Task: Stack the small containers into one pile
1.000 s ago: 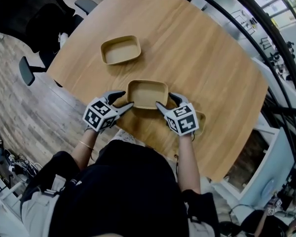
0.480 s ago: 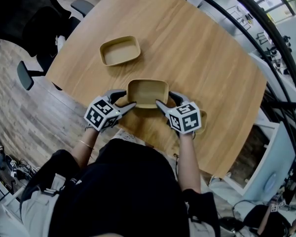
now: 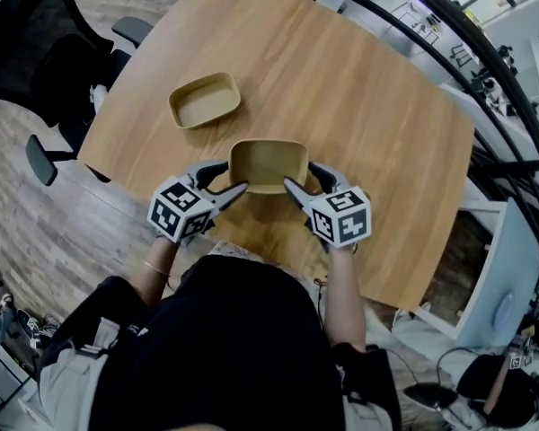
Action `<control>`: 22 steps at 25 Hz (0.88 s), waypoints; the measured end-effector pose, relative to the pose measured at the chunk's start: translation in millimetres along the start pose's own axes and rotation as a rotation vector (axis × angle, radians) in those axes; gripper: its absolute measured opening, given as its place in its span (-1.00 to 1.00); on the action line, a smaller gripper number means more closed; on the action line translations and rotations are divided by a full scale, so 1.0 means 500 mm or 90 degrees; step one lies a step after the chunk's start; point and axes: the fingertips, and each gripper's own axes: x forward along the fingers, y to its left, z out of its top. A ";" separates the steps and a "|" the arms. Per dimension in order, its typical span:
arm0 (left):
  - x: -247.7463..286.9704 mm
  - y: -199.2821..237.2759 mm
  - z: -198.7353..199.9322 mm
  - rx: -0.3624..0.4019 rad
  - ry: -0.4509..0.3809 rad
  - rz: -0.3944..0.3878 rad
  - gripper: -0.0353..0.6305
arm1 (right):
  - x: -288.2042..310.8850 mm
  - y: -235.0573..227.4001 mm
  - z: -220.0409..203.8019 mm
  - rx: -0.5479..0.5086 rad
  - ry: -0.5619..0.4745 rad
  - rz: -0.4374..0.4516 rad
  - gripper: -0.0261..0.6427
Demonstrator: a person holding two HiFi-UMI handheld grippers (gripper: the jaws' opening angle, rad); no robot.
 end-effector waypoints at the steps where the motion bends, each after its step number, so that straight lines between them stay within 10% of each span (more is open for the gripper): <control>1: 0.003 -0.004 0.010 0.004 -0.004 -0.003 -0.26 | -0.009 -0.005 0.004 0.004 -0.008 -0.006 -0.17; 22: 0.170 -0.293 0.042 0.063 0.038 -0.099 -0.26 | -0.299 -0.144 -0.117 0.110 -0.127 -0.090 -0.17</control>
